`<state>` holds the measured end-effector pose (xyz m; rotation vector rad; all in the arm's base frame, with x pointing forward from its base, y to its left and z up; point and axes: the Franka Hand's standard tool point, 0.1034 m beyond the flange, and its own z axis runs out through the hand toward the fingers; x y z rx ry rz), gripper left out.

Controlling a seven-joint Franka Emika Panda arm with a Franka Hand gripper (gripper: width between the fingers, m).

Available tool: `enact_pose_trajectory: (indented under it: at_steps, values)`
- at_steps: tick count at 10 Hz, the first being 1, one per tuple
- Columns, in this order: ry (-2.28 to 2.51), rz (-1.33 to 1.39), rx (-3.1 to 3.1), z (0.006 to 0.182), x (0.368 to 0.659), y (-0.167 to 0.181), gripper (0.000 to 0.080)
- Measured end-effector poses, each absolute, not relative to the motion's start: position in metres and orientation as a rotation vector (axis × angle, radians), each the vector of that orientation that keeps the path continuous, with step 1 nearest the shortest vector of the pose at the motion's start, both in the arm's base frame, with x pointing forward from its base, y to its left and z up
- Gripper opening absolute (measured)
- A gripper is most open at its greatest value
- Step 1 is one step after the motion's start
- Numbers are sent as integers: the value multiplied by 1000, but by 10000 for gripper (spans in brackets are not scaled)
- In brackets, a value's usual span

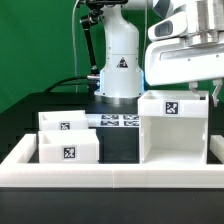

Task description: Assemble drawer

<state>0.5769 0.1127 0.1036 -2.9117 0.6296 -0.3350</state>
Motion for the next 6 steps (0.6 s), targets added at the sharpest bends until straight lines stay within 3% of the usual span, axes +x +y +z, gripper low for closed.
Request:
enact_pose_trajectory:
  at_steps: [6]
  values:
    - [1027,-341,-2732,112,588,107,41]
